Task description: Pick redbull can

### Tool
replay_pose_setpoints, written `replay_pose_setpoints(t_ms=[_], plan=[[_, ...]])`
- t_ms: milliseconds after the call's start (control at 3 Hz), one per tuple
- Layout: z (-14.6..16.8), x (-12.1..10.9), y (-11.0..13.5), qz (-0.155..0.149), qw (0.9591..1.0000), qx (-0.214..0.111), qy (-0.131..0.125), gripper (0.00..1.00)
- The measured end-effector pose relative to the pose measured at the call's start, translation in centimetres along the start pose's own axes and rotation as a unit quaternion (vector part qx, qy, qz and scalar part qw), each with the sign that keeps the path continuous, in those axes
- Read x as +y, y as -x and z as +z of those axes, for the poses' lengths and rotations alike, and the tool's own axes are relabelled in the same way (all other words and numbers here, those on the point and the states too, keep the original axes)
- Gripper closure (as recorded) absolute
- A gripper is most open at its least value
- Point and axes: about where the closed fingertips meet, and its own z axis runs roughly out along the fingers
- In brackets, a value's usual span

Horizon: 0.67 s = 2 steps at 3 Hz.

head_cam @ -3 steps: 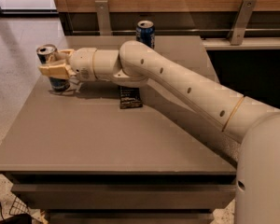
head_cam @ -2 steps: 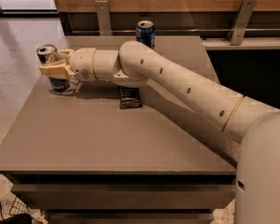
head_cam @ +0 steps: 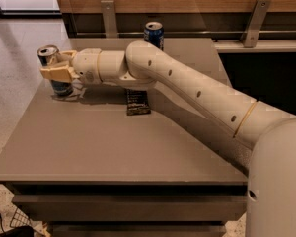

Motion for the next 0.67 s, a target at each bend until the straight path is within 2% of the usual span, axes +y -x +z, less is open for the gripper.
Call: replay_pose_setpoints(t_ms=[333, 667], plan=[[-0.9, 0.7, 2.4, -0.014, 0.9997, -0.003, 0.021, 1.0], [-2.1, 1.5, 5.8, -0.035, 0.9989, 0.014, 0.029, 1.0]])
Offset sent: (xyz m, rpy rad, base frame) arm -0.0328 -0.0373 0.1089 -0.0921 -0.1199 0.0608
